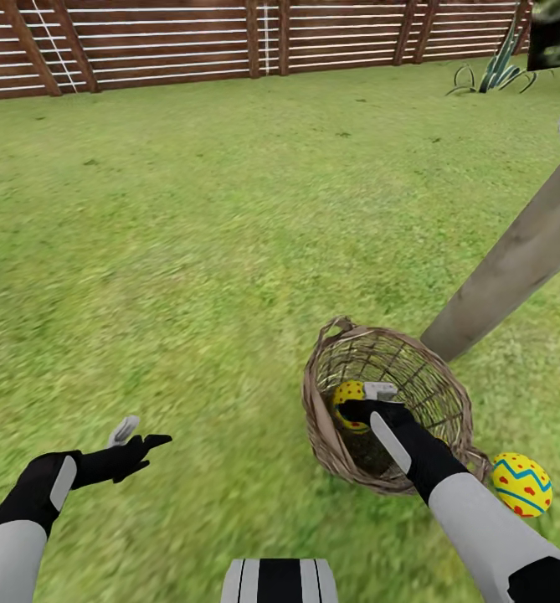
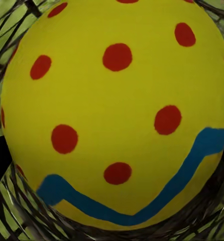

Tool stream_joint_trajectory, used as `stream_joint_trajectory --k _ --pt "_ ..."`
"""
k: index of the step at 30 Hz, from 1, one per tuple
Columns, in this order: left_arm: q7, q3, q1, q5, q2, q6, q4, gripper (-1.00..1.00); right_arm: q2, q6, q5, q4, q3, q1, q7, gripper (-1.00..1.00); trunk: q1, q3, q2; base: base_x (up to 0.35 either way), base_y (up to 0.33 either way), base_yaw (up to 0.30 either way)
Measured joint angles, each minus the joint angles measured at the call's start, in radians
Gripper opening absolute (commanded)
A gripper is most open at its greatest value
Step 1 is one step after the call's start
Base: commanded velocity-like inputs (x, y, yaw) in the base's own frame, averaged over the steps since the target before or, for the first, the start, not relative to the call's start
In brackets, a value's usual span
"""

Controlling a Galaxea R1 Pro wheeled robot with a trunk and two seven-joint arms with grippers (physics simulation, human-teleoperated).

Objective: Take the three Easter eggs out of the wicker basket on the lawn in the garden, then place them on the lawn next to a single tree (choose any tree) so that all three eggs are next to the same tree and none are left in the basket.

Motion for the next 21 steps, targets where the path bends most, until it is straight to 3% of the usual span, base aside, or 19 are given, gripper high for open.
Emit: stream_joint_trajectory --k 9,12,16,18,21 --pt "0.000 -0.001 0.001 0.000 0.004 -0.043 0.065 1.00 -0.019 0.001 0.000 -0.014 -0.022 0.000 -0.001 -1.00 -0.003 0.035 0.002 -0.236 -0.038 0.000" --pt "-0.002 -0.001 0.000 0.000 0.004 -0.044 0.076 1.00 -0.019 0.005 0.002 -0.083 -0.022 0.000 -0.007 -1.00 -0.005 0.046 0.003 -0.330 -0.006 0.000" --pt "-0.002 -0.001 0.001 0.000 0.004 -0.045 0.119 1.00 -0.020 0.009 0.004 -0.265 -0.019 0.001 -0.129 -1.00 -0.007 0.062 0.004 -0.297 -0.001 0.000" --pt "-0.002 -0.002 0.001 0.000 0.003 -0.059 0.132 1.00 -0.019 0.008 0.003 -0.309 -0.019 0.001 -0.184 -1.00 -0.008 0.070 0.004 -0.185 0.000 0.000" --pt "-0.002 -0.002 0.001 -0.001 0.004 -0.116 0.172 1.00 -0.020 0.005 0.003 -0.331 -0.019 0.002 -0.214 -1.00 -0.009 0.081 0.005 -0.281 0.000 0.000"
